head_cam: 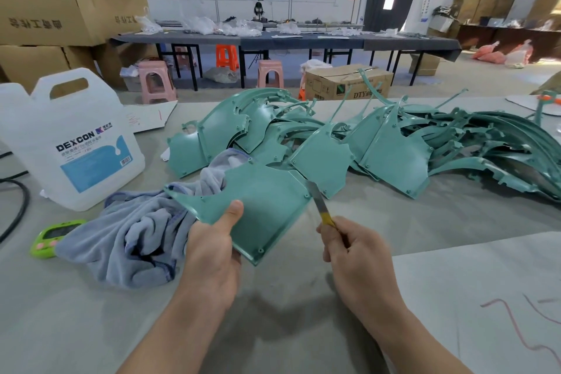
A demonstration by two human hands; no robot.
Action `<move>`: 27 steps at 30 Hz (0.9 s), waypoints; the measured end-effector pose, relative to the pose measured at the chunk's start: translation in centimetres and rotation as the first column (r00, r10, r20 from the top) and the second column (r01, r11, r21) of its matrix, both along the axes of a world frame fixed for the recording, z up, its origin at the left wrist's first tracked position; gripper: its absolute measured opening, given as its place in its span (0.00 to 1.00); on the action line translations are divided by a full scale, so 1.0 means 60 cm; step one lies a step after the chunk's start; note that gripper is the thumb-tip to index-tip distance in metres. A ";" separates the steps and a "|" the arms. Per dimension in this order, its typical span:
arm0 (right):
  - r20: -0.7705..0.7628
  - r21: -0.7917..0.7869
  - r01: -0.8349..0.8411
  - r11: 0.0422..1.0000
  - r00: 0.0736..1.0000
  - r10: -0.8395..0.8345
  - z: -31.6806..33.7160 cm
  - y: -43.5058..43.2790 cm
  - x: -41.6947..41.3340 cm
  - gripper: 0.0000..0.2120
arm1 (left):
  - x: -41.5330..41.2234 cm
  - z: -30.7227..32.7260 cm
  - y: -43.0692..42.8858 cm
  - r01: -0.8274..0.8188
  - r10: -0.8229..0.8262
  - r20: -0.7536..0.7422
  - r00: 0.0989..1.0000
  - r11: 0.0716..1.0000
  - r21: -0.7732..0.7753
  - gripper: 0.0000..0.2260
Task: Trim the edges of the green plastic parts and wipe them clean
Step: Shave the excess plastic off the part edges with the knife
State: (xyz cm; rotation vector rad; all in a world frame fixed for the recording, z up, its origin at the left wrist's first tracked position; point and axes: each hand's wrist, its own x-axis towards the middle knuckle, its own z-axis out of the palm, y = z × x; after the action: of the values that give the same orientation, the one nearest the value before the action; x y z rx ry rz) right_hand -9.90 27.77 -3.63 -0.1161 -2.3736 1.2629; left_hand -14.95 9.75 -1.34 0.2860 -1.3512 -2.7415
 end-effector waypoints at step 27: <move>0.421 0.370 0.179 0.912 0.842 -0.336 0.009 0.080 -0.023 0.22 | 0.001 0.000 -0.025 -0.192 0.092 -0.245 0.965 0.885 -0.423 0.11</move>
State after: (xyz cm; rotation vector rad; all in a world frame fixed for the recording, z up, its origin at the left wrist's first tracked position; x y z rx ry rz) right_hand -11.29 32.59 -3.06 -0.7028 -2.8179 0.7654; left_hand -14.88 8.27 -1.32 0.0462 -1.7527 -2.1831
